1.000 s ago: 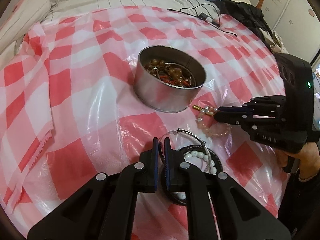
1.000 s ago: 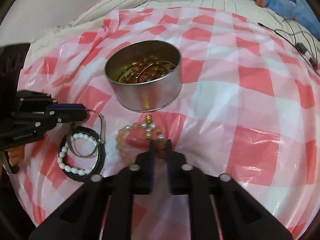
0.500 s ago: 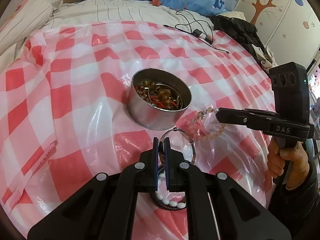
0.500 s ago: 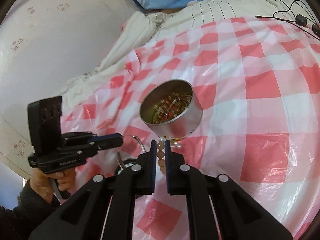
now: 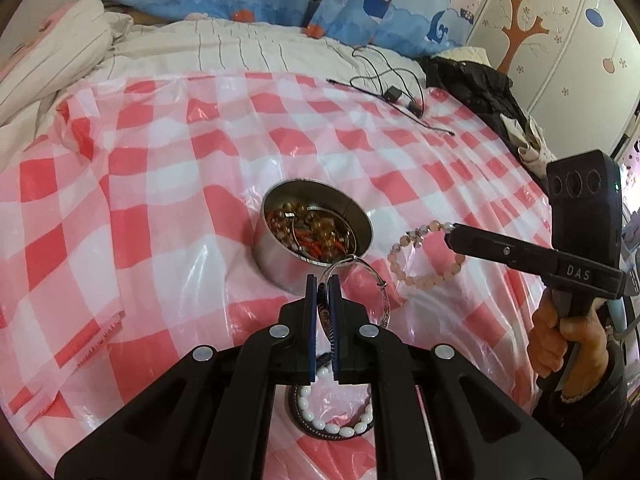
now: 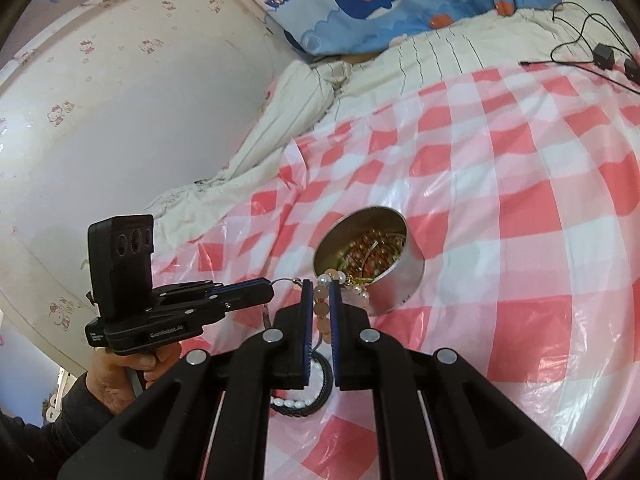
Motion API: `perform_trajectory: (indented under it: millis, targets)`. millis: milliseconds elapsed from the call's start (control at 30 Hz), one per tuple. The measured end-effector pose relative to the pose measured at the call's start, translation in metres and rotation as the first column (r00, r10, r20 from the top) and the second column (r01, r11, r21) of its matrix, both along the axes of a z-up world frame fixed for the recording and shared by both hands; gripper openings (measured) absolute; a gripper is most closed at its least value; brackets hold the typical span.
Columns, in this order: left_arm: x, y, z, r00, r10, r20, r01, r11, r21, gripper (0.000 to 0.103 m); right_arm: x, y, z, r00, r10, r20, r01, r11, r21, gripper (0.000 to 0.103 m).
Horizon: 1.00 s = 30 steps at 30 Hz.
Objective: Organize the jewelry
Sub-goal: 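Lower the silver ring and pink bracelet into the tin and open both grippers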
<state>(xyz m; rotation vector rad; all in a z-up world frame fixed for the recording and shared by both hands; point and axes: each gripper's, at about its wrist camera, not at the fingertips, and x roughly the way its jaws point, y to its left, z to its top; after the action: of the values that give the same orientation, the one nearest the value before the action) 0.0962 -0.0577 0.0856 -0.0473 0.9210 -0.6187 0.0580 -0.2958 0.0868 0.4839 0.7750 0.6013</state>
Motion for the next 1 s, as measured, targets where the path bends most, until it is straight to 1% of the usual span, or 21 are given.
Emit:
perform_trajectory:
  millis: [267,367,567,700,800,867,900,933,967,1000]
  targets:
    - [0.008,-0.002,0.009,0.999,0.043,0.029,-0.041,0.998,-0.041,0.005,0.003,0.0,0.013,0.997,-0.025,0.079,0.022,0.999,0.037,0.008]
    - [0.014,-0.004,0.009,0.998,0.061,0.033,-0.059,0.997,-0.059,0.005,0.008,0.001,0.014,0.995,-0.031,0.091,0.027,0.999,0.044,0.009]
    - [0.024,-0.009,0.01,0.995,0.092,0.036,-0.088,0.992,-0.093,0.006,0.021,0.01,0.017,0.993,-0.026,0.111,0.023,0.999,0.029,0.008]
    - [0.033,-0.01,0.008,0.993,0.11,0.033,-0.106,0.988,-0.115,0.006,0.034,0.015,0.016,0.994,-0.014,0.11,0.009,0.999,0.038,0.009]
    - [0.042,-0.011,0.004,0.992,0.124,0.033,-0.118,0.982,-0.148,0.006,0.044,0.019,0.011,0.995,0.005,0.101,-0.009,0.999,0.046,0.009]
    - [0.052,-0.015,-0.006,0.99,0.14,0.009,-0.137,0.982,-0.129,0.006,0.054,0.027,0.003,0.998,0.022,0.065,-0.022,1.0,0.0,0.009]
    - [0.056,-0.018,-0.014,0.989,0.145,-0.009,-0.146,0.985,-0.097,0.006,0.061,0.033,-0.005,0.999,0.026,0.022,-0.025,0.998,-0.059,0.011]
    - [0.058,-0.019,-0.02,0.988,0.15,-0.021,-0.151,0.985,-0.08,0.006,0.063,0.036,-0.012,1.0,0.01,-0.004,-0.01,0.995,-0.099,0.018]
    - [0.059,-0.018,-0.023,0.988,0.148,-0.031,-0.15,0.985,-0.084,0.006,0.064,0.036,-0.019,1.0,-0.007,-0.023,0.004,0.993,-0.12,0.033]
    - [0.058,-0.018,-0.023,0.988,0.148,-0.036,-0.15,0.985,-0.084,0.006,0.064,0.034,-0.024,0.999,-0.013,-0.038,0.009,0.993,-0.12,0.034]
